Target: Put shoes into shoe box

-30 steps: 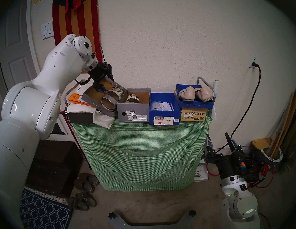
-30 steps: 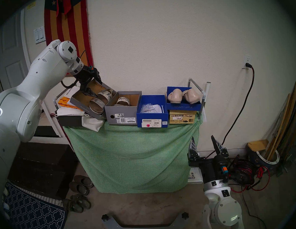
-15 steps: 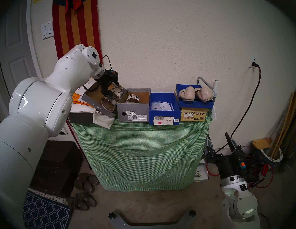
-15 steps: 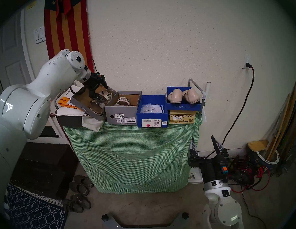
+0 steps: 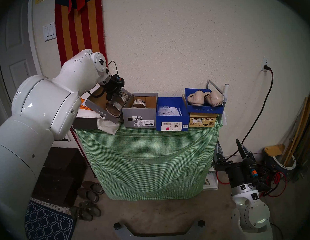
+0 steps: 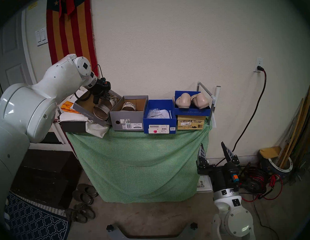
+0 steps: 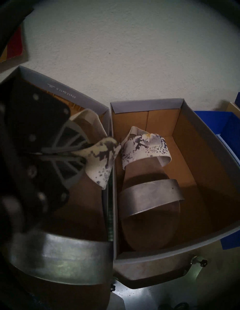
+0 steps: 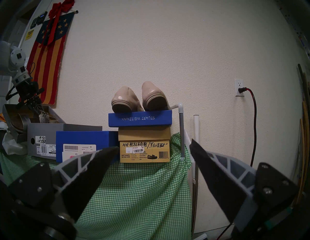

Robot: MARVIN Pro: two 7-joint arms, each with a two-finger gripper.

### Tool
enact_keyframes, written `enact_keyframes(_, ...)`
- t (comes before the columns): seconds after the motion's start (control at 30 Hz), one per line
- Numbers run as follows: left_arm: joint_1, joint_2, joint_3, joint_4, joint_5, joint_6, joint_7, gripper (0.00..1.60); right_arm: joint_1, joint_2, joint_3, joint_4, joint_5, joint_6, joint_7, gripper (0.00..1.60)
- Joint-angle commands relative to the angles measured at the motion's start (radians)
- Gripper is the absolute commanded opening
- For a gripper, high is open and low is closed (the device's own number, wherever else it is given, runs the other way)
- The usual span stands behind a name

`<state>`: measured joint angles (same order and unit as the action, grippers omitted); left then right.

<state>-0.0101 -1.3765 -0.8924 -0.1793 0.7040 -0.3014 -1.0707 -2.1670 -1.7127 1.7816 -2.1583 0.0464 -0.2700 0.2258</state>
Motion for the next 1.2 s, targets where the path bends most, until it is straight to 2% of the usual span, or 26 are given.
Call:
enact_keyframes(0.0,-0.049,0.013,-0.027,-0.001,-0.017,0.028,0.072,0.00,0.002,-0.002,-0.002,-0.003,-0.001,0.001,-0.001,1.60)
enact_keyframes(0.43,-0.045,-0.005,-0.091,0.023,-0.056,0.070,0.210,0.00,0.003,-0.004,-0.001,-0.004,-0.003,0.002,0.001,1.60)
enact_keyframes(0.63,-0.042,-0.027,-0.107,0.026,-0.066,0.076,0.245,0.00,0.003,-0.005,-0.001,-0.004,-0.003,0.002,0.001,1.60)
enact_keyframes(1.17,-0.028,-0.101,-0.136,0.005,-0.092,0.043,0.240,0.00,0.004,-0.008,0.000,-0.004,-0.004,0.002,0.004,1.60)
